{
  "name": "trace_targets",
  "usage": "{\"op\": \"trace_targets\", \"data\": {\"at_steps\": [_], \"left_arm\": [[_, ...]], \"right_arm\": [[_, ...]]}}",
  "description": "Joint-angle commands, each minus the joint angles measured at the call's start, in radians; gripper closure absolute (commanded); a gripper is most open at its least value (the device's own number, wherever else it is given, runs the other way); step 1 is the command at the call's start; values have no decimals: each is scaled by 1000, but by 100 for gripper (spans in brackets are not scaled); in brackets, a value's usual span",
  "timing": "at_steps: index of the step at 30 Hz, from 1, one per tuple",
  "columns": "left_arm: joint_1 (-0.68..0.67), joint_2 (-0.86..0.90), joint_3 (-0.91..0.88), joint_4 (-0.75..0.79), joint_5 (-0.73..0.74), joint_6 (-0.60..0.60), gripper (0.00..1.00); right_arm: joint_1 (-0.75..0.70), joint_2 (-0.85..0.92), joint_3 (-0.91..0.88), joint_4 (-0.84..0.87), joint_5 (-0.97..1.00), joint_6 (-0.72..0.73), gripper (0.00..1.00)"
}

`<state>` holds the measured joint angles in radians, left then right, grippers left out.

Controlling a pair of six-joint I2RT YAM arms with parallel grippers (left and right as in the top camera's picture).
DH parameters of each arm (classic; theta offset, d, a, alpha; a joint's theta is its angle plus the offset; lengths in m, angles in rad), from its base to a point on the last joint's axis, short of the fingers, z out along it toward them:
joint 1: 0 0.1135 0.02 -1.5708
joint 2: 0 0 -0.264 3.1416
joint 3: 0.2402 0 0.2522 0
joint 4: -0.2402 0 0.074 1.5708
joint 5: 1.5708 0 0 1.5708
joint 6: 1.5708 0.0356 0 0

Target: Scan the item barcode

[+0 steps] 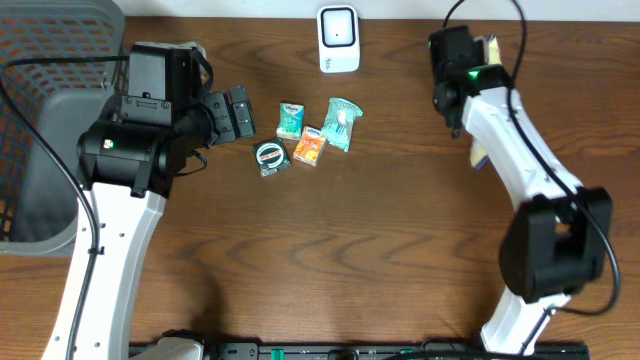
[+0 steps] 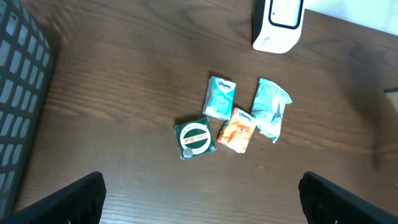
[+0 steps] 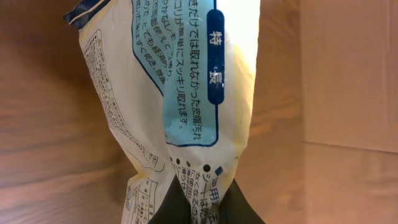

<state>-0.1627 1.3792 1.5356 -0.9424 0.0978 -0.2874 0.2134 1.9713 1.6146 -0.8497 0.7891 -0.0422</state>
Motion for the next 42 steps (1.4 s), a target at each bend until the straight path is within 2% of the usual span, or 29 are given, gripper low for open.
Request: {"op": "trace_targets", "data": {"at_steps": [1, 7, 11, 15, 16, 19, 22, 26, 28, 33, 36, 42], "left_arm": [[2, -1, 8, -3, -13, 6, 2], [2, -1, 8, -3, -13, 6, 2], [2, -1, 8, -3, -13, 6, 2], [2, -1, 8, -3, -13, 6, 2], [2, -1, 8, -3, -13, 6, 2], [2, -1, 8, -3, -13, 6, 2], [2, -1, 8, -3, -13, 6, 2], [2, -1, 8, -3, -13, 6, 2], [2, -1, 8, -3, -13, 6, 2], [2, -1, 8, -3, -13, 6, 2], [2, -1, 8, -3, -13, 6, 2], [2, -1, 8, -3, -13, 6, 2]], "right_arm": [[5, 60, 6, -10, 116, -27, 99], [31, 159, 6, -56, 124, -34, 98], [132, 163, 7, -57, 124, -34, 74], [241, 163, 8, -62, 21, -33, 62], [289, 163, 8, -48, -27, -4, 55], [358, 163, 17, -31, -47, 30, 50], [384, 163, 60, -58, -28, 30, 33], [353, 163, 165, -140, -35, 80, 22], [311, 163, 190, -145, -130, 76, 19], [185, 176, 131, -131, -201, 56, 16], [124, 190, 69, -76, -197, 59, 3], [40, 201, -13, 14, -230, 75, 4]]}}
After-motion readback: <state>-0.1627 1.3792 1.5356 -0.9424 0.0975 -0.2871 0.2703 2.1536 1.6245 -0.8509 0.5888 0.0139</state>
